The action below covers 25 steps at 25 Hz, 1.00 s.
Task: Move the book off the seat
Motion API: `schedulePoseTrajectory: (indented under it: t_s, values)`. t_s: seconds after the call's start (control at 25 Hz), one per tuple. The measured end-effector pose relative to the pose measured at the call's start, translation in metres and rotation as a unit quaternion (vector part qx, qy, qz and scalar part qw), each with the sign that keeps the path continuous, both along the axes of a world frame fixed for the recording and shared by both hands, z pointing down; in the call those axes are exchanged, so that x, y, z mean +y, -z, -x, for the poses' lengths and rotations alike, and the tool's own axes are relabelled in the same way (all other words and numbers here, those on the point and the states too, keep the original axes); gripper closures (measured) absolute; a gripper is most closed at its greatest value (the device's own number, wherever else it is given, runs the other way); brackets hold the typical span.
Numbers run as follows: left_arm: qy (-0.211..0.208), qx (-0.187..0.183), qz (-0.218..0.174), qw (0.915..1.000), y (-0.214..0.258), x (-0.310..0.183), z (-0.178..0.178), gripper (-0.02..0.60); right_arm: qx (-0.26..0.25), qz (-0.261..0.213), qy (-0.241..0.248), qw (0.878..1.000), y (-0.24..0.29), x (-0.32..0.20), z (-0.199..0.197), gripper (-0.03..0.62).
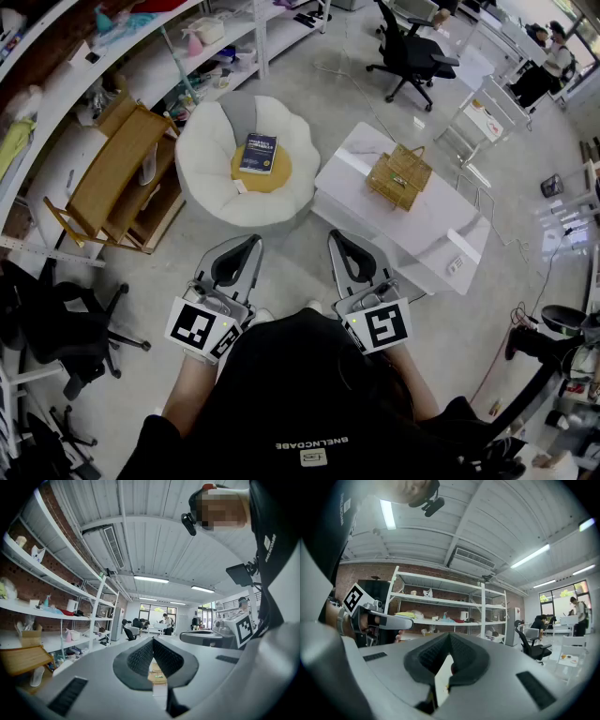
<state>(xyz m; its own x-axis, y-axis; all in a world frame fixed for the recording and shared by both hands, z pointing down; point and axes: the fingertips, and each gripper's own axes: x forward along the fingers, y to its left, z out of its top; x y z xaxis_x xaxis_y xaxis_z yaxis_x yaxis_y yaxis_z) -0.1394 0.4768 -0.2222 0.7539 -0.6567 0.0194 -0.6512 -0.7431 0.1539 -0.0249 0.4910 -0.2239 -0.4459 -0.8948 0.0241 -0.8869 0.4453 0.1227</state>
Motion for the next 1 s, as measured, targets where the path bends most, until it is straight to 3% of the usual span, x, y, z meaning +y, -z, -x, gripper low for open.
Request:
schedulePoseTrajectory:
  t_s: [0.48,1.0]
  values:
    - [0.007,-0.037,-0.003,0.9993,-0.009,0.008,-0.031,0.578,0.004,0.026,0.015,1.000,-0.008,-0.004,-0.006,0.582]
    - [0.064,-0.052,0.015,0.9965,-0.024,0.009,-0.069,0.578,0.020,0.029,0.083,0.996,-0.023,-0.003,-0.039,0.580]
